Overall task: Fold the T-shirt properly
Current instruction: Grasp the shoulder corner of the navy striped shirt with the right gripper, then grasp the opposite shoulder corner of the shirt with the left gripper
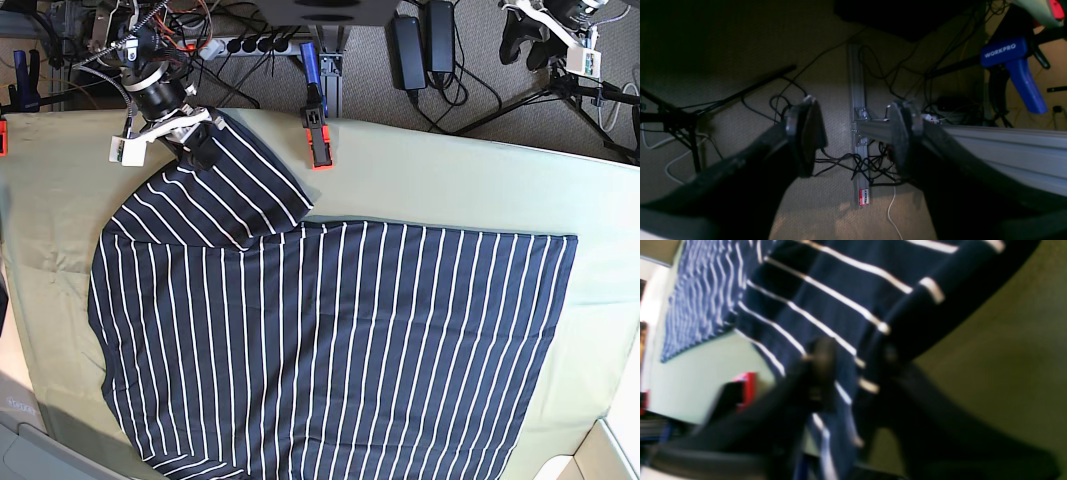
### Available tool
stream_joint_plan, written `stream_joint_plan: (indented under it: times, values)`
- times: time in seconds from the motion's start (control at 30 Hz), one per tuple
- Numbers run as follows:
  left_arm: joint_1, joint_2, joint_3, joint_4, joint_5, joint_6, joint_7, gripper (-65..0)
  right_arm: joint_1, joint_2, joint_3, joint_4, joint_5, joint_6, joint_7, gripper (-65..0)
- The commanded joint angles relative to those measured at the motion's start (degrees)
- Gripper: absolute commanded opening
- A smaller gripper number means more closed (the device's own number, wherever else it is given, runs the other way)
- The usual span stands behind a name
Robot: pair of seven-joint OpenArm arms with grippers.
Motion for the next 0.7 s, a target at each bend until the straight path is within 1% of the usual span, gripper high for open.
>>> stream_joint_plan:
  times: [0.0,0.03,0.13,0.23,0.3,0.4,0.5,0.57,0.67]
  values:
    - [0.81,-0.92,-0.85,1.77,-0.87,-0.63,-1.05,-28.2,-0.11,0.15,0.02,0.61,-0.55,0.11,0.52,-62.3]
    - [0.81,-1.07,-1.4,2.67,-0.96,-0.63,-1.05,-28.2,0.33,0.15,0.02,0.61,-1.86,0.11,0.52,-65.0]
    - [0.79,-1.07,-4.76,5.42,-5.27,-0.63,0.61,-28.2,0.83,0.17,0.09,0.61,-5.35,0.11,0.5,-65.0]
    - [0.22,-1.27,-9.16,7.98,-8.26,-0.66,2.08,-28.2,1.51,0.15,0.07,0.61,-6.14,0.11,0.44,-65.0]
    - [-1.2,-2.43,-11.39,8.55,-9.33,-0.7,2.95,-28.2,2.08,0.15,0.07,0.61,-6.14,0.13,0.42,-65.0]
    - [-4.22,-5.11,-12.83,8.46,-8.9,-0.85,3.63,-28.2,2.38,0.17,0.07,0.61,-6.14,0.13,0.24,-65.0]
    - [-7.69,-8.48,-12.83,7.72,-7.89,-0.83,3.63,-28.2,2.38,0.15,0.07,0.61,-6.12,0.13,0.24,-65.0]
    - [-10.47,-10.95,-12.68,5.4,-7.93,-0.83,3.65,-28.2,2.38,0.15,0.07,0.61,-6.12,0.11,0.26,-65.0]
    - [-15.41,-14.14,-11.69,-0.9,-8.52,-0.81,3.65,-28.2,2.36,0.17,0.07,0.61,-6.14,0.11,0.24,-65.0]
